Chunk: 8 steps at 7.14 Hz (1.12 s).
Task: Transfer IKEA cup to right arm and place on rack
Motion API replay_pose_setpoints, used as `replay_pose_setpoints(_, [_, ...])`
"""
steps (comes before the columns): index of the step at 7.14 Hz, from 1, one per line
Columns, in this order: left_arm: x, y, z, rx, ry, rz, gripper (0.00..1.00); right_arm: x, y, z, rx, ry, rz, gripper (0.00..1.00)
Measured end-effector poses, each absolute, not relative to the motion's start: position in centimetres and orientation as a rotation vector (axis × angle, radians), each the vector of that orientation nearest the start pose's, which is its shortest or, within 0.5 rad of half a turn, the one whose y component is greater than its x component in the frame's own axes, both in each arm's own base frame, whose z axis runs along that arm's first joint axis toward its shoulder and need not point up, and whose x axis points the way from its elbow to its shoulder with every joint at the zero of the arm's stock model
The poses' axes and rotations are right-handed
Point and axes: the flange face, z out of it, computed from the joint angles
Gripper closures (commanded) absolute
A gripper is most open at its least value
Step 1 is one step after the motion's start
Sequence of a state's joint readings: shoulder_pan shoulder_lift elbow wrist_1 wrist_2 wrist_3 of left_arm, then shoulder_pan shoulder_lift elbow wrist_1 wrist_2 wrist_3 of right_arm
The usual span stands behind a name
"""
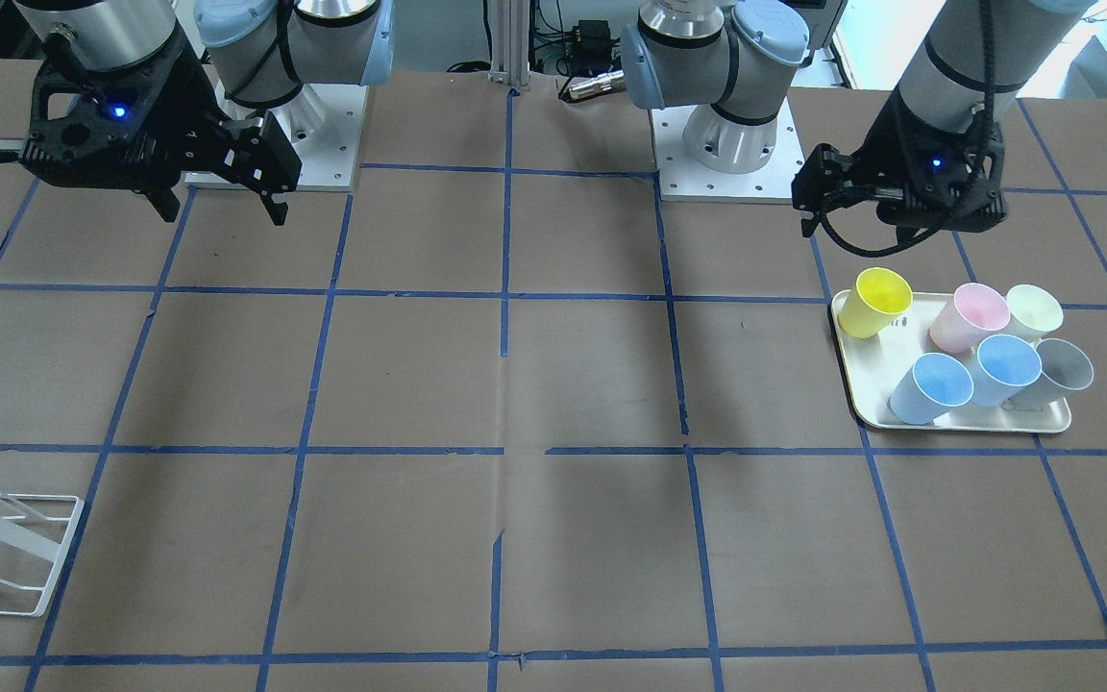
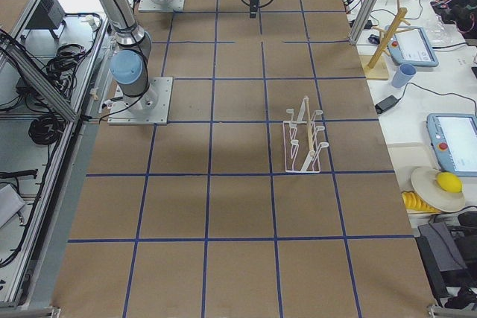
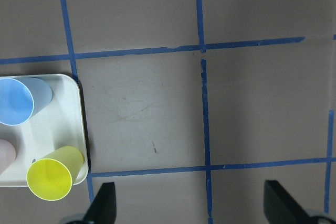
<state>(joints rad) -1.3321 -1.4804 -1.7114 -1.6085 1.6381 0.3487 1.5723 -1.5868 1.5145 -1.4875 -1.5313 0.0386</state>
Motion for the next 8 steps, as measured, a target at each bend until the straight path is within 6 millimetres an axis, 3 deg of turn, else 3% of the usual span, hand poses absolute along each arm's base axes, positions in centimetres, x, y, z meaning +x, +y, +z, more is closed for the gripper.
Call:
replay_pose_setpoints(2, [5.8,-44.3,42.3,0.195,3.145,0.228,0.00,13.8,-48.2,51.4,0.045,3.103,0.021,0.00])
replay_pose_setpoints(3, [8.5,-43.2,40.5,0.182,3.169,0.233,0.00,13.8,-48.2,51.5,0.044,3.103,0.021,0.00])
replay_pose_setpoints(6, [14.4,-40.3,34.6,0.140,3.176,0.168,0.00,13.8,-48.2,51.5,0.045,3.102,0.020,0.00])
replay_pose_setpoints(8, [16.0,-38.5,30.8,0.143,3.164,0.124,0.00,13.8,-48.2,51.5,0.046,3.102,0.022,0.00])
